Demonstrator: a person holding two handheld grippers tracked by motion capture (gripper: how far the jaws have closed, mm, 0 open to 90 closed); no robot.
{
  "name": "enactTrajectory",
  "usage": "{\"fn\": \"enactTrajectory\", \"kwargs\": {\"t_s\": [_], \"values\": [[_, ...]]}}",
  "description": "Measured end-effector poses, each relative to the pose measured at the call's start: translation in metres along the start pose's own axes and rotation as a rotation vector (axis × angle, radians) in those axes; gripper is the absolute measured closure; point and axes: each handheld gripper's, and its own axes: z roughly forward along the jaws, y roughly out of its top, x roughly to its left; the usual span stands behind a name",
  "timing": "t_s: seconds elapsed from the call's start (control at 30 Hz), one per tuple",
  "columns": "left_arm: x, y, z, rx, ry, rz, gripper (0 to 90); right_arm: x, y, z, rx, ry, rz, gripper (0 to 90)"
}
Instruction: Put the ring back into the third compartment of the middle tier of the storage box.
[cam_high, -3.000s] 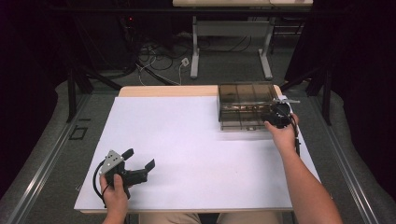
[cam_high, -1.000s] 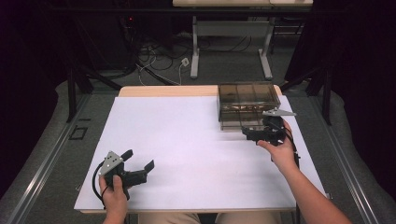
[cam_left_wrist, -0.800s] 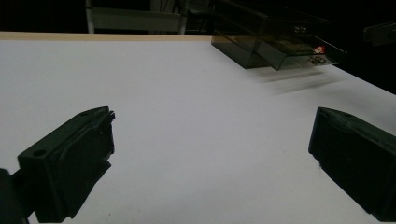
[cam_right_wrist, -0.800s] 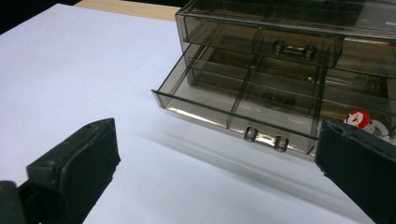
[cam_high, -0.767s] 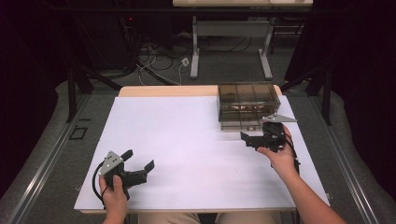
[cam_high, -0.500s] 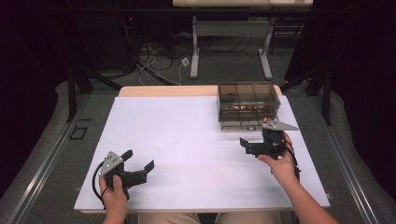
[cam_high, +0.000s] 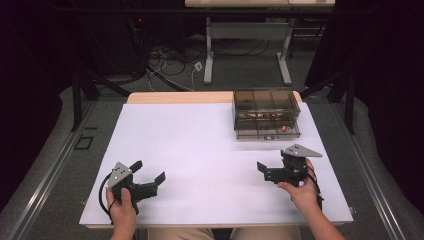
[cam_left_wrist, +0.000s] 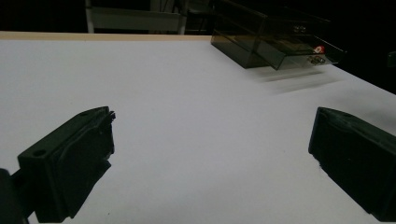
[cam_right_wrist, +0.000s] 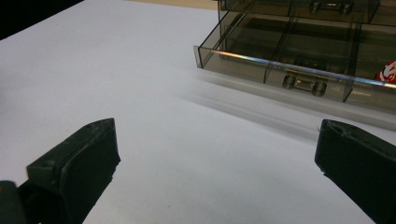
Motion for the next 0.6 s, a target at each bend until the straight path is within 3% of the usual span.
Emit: {"fn": "enactTrajectory", "kwargs": {"t_s": [0.6], "values": [[0.001, 0.0, 0.001, 0.006, 0.004, -0.008, 0.2, 0.004, -0.03, -0.005, 0.013, 0.0, 0.004, 0.0]]}}
